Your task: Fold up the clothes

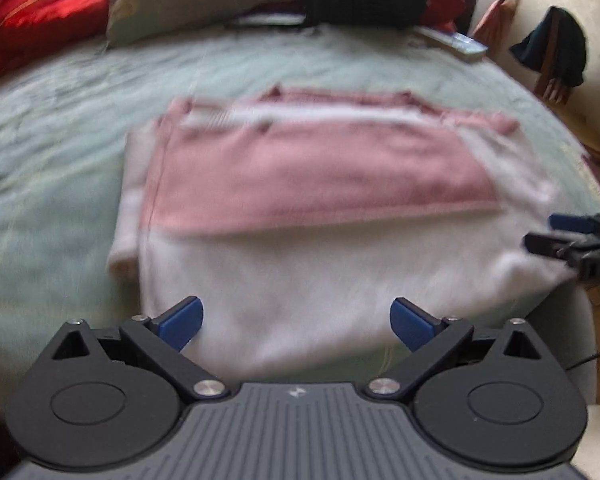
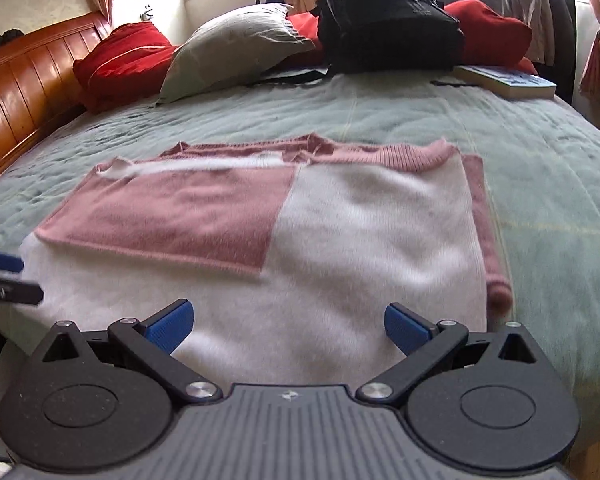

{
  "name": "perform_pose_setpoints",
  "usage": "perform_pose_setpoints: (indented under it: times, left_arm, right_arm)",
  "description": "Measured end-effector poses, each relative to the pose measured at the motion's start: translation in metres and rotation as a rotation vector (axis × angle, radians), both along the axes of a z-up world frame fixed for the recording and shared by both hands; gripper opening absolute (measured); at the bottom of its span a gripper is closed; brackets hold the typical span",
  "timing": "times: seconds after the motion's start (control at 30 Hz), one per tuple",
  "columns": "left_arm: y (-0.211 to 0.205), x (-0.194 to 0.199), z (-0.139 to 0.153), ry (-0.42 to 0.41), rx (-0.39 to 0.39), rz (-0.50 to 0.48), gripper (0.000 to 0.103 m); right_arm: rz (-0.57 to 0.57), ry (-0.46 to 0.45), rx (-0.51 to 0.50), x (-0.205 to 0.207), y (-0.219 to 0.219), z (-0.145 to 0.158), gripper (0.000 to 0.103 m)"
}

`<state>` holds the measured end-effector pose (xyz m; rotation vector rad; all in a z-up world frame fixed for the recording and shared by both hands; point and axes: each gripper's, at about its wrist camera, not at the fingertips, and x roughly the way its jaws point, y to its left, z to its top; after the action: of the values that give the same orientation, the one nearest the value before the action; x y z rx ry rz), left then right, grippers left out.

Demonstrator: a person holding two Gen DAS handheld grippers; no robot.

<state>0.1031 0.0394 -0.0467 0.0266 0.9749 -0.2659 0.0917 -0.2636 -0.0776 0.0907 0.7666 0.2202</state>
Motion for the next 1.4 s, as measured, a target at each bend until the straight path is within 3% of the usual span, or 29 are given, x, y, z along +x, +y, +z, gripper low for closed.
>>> perform_pose_setpoints:
  times: [0.07,0.2,0.33,0.43,0.7,0.9,1.13,1.27,1.4]
  left_arm:
    - [0.006,-0.007,-0.005,0.022,0.003,0.029,0.100]
    - [0.008,-0.018,0.013,-0.041,-0.050,0.024,0.100]
    - [-0.011,-0.015,0.021,-0.082,-0.093,-0.041,0.100]
    - [-0.030,-0.013,0.014,-0.075,-0.101,-0.105,0.100]
    - [-0.033,-0.013,-0.008,-0.018,-0.054,-0.068,0.100]
    - [-0.026,-0.016,0.004,-0.055,-0.092,-0.048,0.100]
    - [-0.052,-0.015,-0.002,-0.042,-0.145,-0.142,0.100]
    - [-0.050,-0.011,-0.004,-0.038,-0.151,-0.097,0.099]
    - [-0.047,-0.010,-0.002,-0.046,-0.159,-0.067,0.100]
  right_arm:
    - [-0.006,0.009,-0.006,-0.004,0.001,-0.001,0.103]
    - [-0.008,0.009,-0.001,-0.013,-0.001,0.001,0.103]
    - [-0.007,0.009,0.024,-0.016,0.000,0.003,0.103]
    - [-0.004,0.026,0.043,-0.018,0.001,0.003,0.103]
    - [-0.033,0.036,0.032,-0.025,-0.002,0.004,0.103]
    - [-0.025,0.020,0.072,-0.024,-0.003,0.007,0.103]
    - [-0.022,0.014,0.086,-0.029,-0.006,0.008,0.103]
    - [-0.055,0.014,0.112,-0.033,-0.018,0.007,0.103]
    - [-0.070,-0.047,0.173,-0.034,-0.036,0.018,0.103]
